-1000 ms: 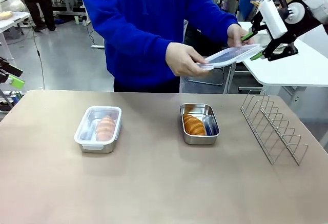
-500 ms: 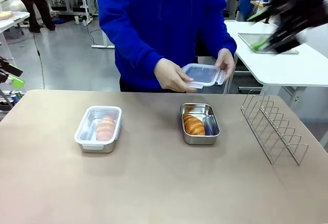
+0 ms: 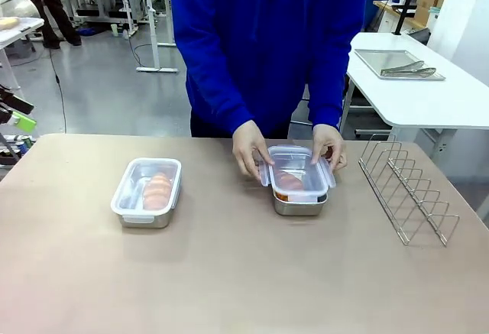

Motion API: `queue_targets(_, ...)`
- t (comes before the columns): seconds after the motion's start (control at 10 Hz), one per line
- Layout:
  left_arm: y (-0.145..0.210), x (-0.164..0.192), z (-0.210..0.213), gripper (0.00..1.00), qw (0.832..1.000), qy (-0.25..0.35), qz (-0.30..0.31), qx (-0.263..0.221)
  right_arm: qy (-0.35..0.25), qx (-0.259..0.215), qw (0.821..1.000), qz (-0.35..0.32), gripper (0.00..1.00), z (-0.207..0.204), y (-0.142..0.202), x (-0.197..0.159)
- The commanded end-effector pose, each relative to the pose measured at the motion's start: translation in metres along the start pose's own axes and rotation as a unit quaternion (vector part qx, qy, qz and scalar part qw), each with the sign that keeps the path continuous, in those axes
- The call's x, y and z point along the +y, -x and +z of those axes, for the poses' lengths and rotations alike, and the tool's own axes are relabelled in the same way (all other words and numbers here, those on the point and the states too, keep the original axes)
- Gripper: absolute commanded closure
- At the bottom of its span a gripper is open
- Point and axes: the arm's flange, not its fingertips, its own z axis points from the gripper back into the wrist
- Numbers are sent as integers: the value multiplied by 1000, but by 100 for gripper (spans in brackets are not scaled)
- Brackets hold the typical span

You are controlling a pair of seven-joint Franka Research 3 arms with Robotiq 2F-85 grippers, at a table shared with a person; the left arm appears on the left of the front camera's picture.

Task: Place the bread in airtight containers.
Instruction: Release when the human grabs the Airtight Container lid.

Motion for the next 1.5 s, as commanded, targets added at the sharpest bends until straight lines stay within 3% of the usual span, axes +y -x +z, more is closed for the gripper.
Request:
queue_targets(0.0,0,-1,1,0,1000,5,-10,-4,-43,29,996,-68,0,-32,-10,-6)
queue_targets(0.6,0,-1,1,0,1000,5,-10,-4,-36,7,996,-80,0,-62,52,17)
queue_targets(0.8,0,-1,1,0,1000,5,-10,-4,-51,28,994,-93,0,-59,51,10)
queue_targets(1.4,0,-1,1,0,1000,5,-10,-4,-51,28,994,-93,0,-59,51,10)
